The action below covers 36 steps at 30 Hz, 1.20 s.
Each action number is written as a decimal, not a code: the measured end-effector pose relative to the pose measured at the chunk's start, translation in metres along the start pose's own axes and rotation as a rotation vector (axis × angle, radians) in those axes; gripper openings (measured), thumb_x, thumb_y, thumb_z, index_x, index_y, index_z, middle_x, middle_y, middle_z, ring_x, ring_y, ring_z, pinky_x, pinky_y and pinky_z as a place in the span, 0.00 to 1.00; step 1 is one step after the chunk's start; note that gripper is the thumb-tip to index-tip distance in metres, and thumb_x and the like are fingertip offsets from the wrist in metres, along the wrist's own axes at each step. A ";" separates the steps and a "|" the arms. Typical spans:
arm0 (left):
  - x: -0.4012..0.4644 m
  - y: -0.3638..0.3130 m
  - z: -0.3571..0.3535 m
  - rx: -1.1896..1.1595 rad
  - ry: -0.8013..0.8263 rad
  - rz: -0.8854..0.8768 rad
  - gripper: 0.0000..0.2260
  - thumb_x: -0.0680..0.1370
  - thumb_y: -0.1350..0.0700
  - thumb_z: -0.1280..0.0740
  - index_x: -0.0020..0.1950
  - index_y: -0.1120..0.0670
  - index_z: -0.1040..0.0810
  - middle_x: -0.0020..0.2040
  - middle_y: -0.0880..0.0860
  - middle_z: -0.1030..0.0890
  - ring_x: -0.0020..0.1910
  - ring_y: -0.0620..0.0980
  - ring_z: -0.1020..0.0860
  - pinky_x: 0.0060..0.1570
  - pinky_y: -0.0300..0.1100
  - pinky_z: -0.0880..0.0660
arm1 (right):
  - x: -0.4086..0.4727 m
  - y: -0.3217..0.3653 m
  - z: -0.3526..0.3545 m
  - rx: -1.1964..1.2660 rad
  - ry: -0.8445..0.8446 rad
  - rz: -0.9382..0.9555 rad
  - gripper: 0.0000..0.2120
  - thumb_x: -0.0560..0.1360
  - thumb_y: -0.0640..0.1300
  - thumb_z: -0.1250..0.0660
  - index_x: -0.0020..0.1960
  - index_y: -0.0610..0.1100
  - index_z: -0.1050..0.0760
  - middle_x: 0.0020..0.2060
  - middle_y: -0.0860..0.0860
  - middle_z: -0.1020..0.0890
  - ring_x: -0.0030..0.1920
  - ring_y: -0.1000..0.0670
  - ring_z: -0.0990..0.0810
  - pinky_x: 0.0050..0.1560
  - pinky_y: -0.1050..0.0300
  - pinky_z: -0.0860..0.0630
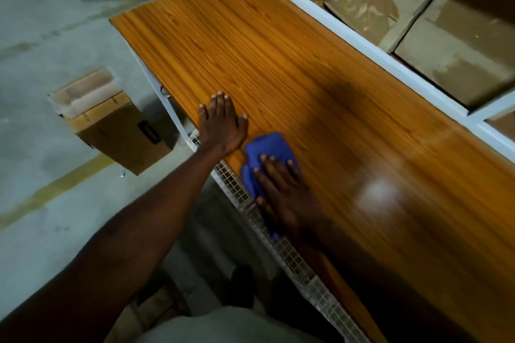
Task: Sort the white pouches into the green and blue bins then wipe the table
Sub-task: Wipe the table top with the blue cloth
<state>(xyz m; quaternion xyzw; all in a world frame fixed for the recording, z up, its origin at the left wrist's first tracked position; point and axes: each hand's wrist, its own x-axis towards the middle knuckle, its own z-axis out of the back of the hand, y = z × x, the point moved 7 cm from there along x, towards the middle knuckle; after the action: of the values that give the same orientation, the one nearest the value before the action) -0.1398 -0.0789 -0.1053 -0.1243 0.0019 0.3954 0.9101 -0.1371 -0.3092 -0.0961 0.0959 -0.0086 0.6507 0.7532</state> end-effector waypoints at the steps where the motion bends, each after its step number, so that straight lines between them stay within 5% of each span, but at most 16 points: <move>1: -0.013 -0.010 -0.005 -0.007 -0.004 -0.021 0.35 0.81 0.37 0.56 0.80 0.60 0.52 0.81 0.59 0.52 0.80 0.57 0.55 0.77 0.59 0.58 | -0.013 0.009 0.000 -0.005 0.017 0.020 0.27 0.83 0.55 0.47 0.79 0.45 0.39 0.79 0.42 0.39 0.79 0.42 0.40 0.78 0.40 0.45; 5: -0.056 -0.051 -0.027 0.018 0.006 -0.076 0.35 0.81 0.37 0.58 0.80 0.60 0.49 0.81 0.59 0.51 0.80 0.57 0.54 0.76 0.60 0.57 | -0.041 -0.024 0.008 -0.027 0.040 -0.020 0.26 0.84 0.55 0.49 0.80 0.48 0.40 0.79 0.44 0.40 0.79 0.44 0.42 0.79 0.42 0.47; 11: -0.080 -0.110 -0.048 0.065 -0.014 -0.063 0.37 0.79 0.35 0.59 0.80 0.60 0.49 0.81 0.60 0.48 0.80 0.57 0.52 0.76 0.61 0.56 | -0.063 -0.198 0.030 -0.015 0.144 -0.361 0.30 0.84 0.59 0.54 0.77 0.41 0.34 0.76 0.37 0.34 0.74 0.35 0.32 0.72 0.32 0.39; 17: -0.082 -0.111 -0.043 0.087 -0.115 -0.102 0.36 0.81 0.35 0.56 0.80 0.60 0.48 0.80 0.60 0.46 0.79 0.58 0.48 0.76 0.61 0.52 | -0.063 -0.347 0.062 -0.037 0.139 -0.572 0.38 0.79 0.64 0.59 0.78 0.40 0.39 0.76 0.34 0.37 0.74 0.31 0.35 0.72 0.30 0.40; 21: -0.082 -0.112 -0.044 0.096 -0.112 -0.101 0.36 0.81 0.35 0.57 0.80 0.59 0.49 0.80 0.60 0.47 0.80 0.57 0.49 0.76 0.61 0.52 | -0.058 -0.387 0.062 -0.063 0.157 -0.631 0.39 0.77 0.62 0.60 0.78 0.37 0.40 0.74 0.31 0.36 0.71 0.29 0.34 0.68 0.30 0.36; 26: -0.087 -0.113 -0.041 0.062 -0.045 -0.091 0.36 0.81 0.34 0.59 0.81 0.57 0.56 0.81 0.57 0.54 0.80 0.54 0.56 0.77 0.59 0.58 | -0.082 -0.323 0.038 -0.093 0.134 -0.577 0.37 0.79 0.62 0.60 0.79 0.42 0.41 0.78 0.37 0.40 0.77 0.36 0.39 0.73 0.32 0.43; 36: -0.100 -0.118 -0.036 0.032 -0.001 -0.122 0.38 0.80 0.33 0.58 0.80 0.58 0.54 0.81 0.59 0.53 0.80 0.57 0.55 0.77 0.60 0.57 | -0.187 -0.012 0.025 -0.035 0.093 -0.239 0.29 0.82 0.59 0.50 0.79 0.46 0.39 0.79 0.42 0.39 0.78 0.42 0.39 0.77 0.37 0.45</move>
<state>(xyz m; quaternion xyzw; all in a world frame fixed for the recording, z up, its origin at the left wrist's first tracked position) -0.1202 -0.2362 -0.1033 -0.1093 0.0000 0.3390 0.9344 -0.1510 -0.4981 -0.0994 0.0528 0.0266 0.5597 0.8266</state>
